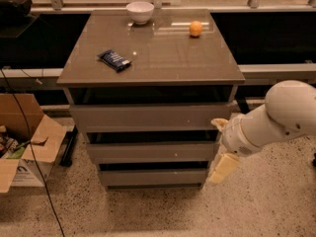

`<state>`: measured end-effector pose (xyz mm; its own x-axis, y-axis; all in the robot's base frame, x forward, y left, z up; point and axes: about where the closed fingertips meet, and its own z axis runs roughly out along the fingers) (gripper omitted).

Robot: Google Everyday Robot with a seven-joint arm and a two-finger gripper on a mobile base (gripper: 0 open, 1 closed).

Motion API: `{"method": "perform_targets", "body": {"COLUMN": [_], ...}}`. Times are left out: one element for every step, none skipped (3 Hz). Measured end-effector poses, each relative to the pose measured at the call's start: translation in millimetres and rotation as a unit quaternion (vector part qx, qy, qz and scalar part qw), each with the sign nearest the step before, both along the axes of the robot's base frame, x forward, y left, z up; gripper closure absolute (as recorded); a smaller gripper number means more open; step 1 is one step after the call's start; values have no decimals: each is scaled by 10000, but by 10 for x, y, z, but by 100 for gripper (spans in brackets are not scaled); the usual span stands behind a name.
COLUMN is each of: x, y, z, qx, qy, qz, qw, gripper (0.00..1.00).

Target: Open middle drawer

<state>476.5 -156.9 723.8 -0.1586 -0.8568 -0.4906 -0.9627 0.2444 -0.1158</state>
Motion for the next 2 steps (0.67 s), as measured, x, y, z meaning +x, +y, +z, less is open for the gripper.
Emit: {"method": "perform_targets", "body": {"x": [130,298], "y": [14,78], "z": [-343,-679], "qx": [424,668], "qy": [-50,-74], "qz": [-236,-367], "qw": [9988,9971], "gripper": [0,0]}}
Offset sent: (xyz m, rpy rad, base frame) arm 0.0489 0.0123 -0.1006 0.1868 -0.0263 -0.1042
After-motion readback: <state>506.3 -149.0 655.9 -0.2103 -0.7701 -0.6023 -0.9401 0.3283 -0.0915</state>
